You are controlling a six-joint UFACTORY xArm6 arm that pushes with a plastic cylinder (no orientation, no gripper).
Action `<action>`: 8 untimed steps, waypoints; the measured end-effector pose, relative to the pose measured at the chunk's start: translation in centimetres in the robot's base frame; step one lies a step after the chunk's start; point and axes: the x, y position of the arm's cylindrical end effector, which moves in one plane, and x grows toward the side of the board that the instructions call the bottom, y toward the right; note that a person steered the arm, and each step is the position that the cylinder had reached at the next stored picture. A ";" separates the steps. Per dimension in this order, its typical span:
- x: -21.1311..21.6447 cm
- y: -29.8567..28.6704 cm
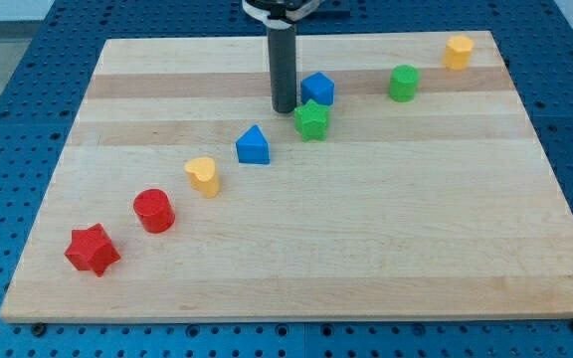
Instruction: Slide the blue cube right and a bit down
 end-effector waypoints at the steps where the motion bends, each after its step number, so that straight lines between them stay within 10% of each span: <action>1: -0.2 0.7; 8: -6.2 9.3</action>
